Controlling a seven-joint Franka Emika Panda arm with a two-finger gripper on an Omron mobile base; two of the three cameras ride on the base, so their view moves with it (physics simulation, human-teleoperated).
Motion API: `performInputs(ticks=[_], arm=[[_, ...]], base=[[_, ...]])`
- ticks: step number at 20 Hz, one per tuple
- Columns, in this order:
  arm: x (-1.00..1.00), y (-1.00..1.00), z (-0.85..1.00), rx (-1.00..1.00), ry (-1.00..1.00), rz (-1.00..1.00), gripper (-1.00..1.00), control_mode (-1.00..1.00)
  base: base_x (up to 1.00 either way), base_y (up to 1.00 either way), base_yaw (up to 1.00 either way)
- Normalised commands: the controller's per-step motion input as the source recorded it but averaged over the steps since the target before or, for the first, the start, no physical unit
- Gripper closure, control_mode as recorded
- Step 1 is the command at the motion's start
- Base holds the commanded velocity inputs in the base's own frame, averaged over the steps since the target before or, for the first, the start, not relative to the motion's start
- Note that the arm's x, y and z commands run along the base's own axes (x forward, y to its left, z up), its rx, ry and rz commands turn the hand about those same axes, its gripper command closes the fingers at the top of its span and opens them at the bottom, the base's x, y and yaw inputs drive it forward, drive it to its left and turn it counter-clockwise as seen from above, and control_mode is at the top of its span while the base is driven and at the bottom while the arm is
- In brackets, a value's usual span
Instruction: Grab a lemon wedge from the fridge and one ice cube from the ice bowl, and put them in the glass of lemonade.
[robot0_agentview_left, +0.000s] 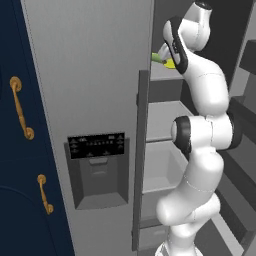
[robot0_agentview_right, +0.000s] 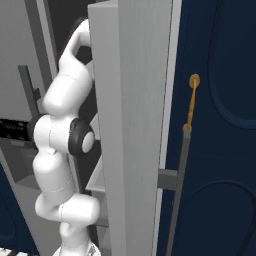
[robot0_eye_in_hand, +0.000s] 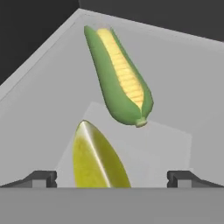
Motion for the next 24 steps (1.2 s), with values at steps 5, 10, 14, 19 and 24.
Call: performInputs(ticks=[5,10,14,19,24], arm=[[0.06,0.00,-0.43,0.00,0.11,0.12,-1.00,-1.00],[0.04,0.01,-0.28,0.00,0.02,0.08,1.00,-1.00],[-0.01,0.00,-0.02,0.00,0.02,0.02,1.00,-1.00],[-0.29,0.06,0.00,0.00,0.00,0.00,1.00,-1.00],[-0.82,0.20,0.00,0.00,-0.07,-0.09,1.00,-1.00]], base=[[0.00,0.00,0.00],[0.00,0.00,0.00],[0.00,0.00,0.00],[0.00,0.00,0.00],[0.00,0.00,0.00]])
